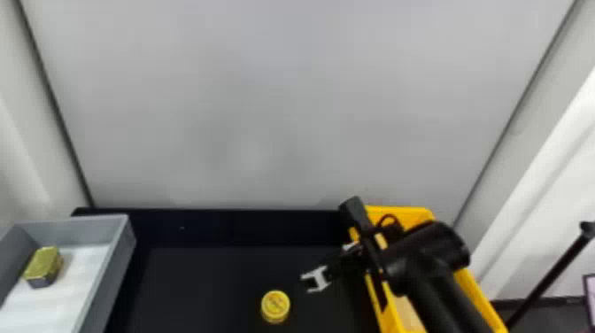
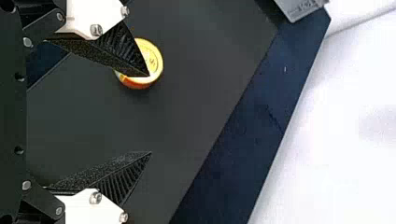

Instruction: Pick up the round yellow can and place it in the yellow rectangular box

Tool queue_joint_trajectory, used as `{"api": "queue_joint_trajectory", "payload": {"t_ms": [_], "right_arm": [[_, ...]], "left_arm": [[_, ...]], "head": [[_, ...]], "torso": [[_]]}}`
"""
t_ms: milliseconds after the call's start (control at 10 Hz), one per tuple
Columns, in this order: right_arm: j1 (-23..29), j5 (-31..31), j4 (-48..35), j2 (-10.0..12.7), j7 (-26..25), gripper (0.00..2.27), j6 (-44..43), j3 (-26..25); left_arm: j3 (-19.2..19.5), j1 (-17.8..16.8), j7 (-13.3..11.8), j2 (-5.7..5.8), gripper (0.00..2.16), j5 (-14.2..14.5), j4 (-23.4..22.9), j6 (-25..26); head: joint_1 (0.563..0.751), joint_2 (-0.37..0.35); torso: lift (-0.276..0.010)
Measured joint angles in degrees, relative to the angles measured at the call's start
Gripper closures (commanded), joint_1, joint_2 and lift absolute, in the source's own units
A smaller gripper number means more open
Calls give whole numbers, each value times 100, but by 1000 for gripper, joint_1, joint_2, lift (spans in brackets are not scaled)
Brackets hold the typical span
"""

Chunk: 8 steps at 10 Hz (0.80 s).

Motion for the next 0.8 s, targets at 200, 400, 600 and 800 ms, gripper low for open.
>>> {"api": "queue_joint_trajectory", "payload": {"t_ms": [200,400,600,800], "right_arm": [[156,-292,429,258,-330,214,-538,4],[346,-459,595,394,-547,179,-869,118],[499,-488,621,421,-679,68,-1016,245],[553,-488,642,420,-828,68,-1107,308]], "left_arm": [[-16,1,-9,0,450,0,1,-21],[-24,5,-15,-5,450,-1,6,-37],[-29,10,-21,-34,450,-1,23,-69],[-32,5,-25,-49,450,-1,31,-85]], "head": [[563,-169],[563,-169],[563,-169],[563,-169]], "torso": [[0],[0],[0],[0]]}}
